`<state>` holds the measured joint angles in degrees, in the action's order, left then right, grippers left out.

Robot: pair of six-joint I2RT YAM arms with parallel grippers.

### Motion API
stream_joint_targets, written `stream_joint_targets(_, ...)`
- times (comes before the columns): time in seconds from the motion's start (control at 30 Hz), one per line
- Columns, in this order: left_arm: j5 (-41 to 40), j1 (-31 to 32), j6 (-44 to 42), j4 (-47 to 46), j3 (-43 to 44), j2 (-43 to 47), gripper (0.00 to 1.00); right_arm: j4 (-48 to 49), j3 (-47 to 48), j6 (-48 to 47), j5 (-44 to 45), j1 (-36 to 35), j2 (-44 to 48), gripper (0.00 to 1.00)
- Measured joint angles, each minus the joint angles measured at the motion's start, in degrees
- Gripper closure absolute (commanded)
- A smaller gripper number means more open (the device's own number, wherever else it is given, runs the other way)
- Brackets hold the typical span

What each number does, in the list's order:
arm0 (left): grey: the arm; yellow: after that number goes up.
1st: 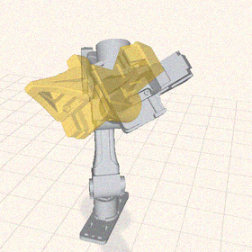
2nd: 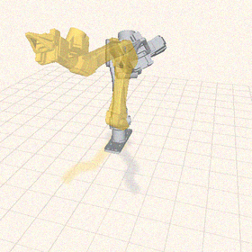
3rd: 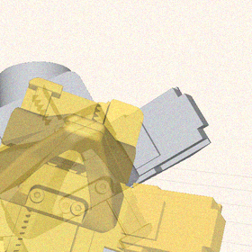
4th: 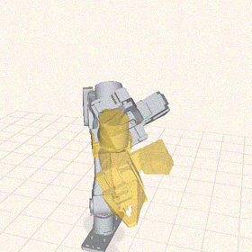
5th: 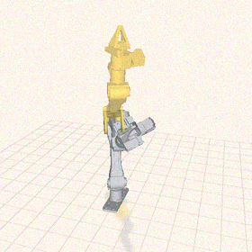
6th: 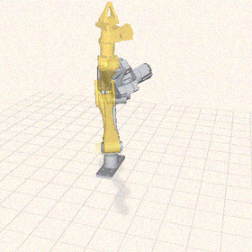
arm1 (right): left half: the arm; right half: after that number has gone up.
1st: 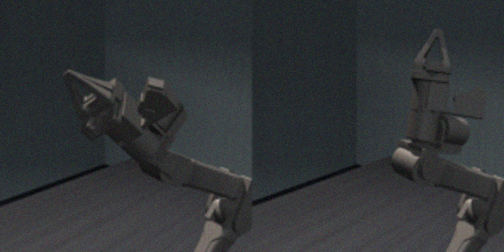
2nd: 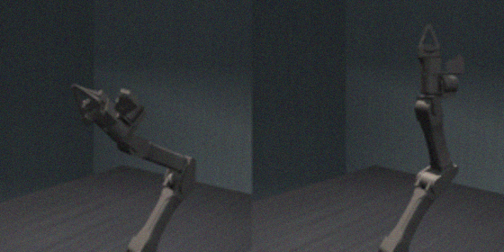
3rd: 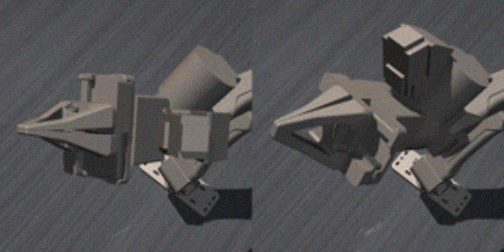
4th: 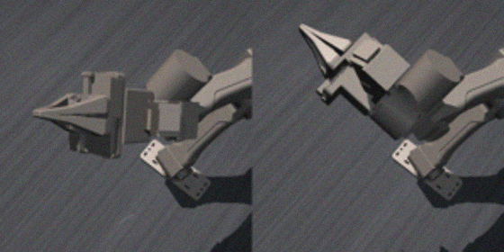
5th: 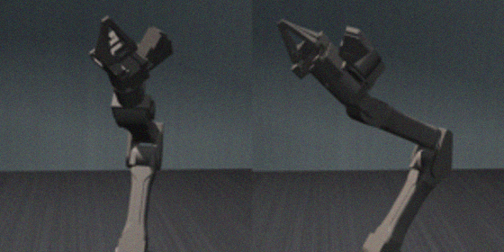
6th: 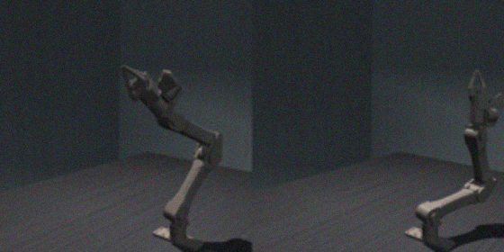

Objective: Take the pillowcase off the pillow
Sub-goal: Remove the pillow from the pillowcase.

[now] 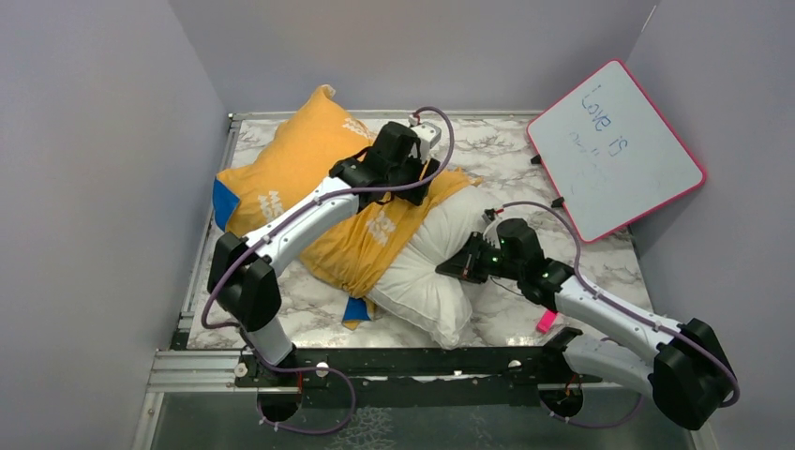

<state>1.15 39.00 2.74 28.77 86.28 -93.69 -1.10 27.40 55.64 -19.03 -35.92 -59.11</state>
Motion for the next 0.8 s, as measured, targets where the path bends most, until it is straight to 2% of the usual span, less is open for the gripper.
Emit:
stream_joint_targets(0.1,-5.22,0.15,0.61,1.31,1.77,-3.26,0.69,-0.70,0.24,-0.13,0.72,0.00,0.96,0.93)
stream_joint_targets(0.17,-7.15,-0.11,0.98,1.77,2.49,-3.32,0.97,-0.98,0.26,-0.15,1.11,0.00,1.44,0.93)
stream_joint_targets(0.2,-7.87,-0.33,1.14,2.03,2.80,-3.21,1.00,-1.14,0.26,-0.15,1.31,0.00,1.55,0.93)
stream_joint_targets(0.4,-9.62,-4.44,2.78,3.17,3.13,-2.97,1.00,-1.27,0.26,-0.11,1.88,-0.02,1.81,0.93)
stream_joint_targets(0.53,-8.74,-10.32,4.02,3.87,2.67,-1.92,1.00,-0.87,0.24,-0.04,2.32,-0.02,2.14,0.93)
stream_joint_targets(0.67,-3.56,-16.46,5.33,4.59,1.20,-0.31,1.00,0.07,0.42,-0.37,2.45,0.00,2.21,0.91)
stream_joint_targets(0.8,3.43,-18.10,5.29,1.73,-3.91,3.26,1.00,-3.21,3.13,-3.30,2.10,0.15,2.45,0.87)
